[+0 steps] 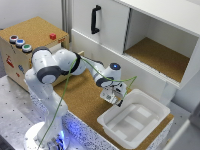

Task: Slide the yellow block to the left

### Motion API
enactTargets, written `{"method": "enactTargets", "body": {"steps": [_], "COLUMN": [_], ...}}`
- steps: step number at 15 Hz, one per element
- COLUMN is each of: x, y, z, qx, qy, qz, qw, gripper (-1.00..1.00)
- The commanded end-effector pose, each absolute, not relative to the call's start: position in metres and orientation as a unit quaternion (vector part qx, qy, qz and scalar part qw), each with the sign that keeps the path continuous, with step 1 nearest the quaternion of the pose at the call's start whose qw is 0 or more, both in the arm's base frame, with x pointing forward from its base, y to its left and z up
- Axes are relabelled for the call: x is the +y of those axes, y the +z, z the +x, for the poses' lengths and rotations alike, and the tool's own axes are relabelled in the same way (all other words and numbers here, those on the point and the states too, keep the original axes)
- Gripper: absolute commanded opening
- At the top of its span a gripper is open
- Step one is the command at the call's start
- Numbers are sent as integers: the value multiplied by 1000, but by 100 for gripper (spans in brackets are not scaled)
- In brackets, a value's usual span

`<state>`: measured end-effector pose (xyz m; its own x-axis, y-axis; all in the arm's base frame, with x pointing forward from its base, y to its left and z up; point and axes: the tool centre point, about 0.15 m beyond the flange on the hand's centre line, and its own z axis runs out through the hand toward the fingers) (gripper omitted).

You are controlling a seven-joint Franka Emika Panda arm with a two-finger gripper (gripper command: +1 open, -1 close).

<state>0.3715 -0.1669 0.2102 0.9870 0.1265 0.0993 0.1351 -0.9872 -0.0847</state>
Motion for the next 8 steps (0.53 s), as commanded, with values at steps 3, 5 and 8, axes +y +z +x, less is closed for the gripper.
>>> {"method": "enactTargets", "body": {"steps": [3,5,8], "x": [-114,-100,-83], "y": [204,208,210], "z": [360,358,355], "qx": [-83,-89,-96], "qy": [-66,-66,-37], "qz": [-992,-991,-990], "qw": [67,80,100], "gripper": [-100,-100,-100]}}
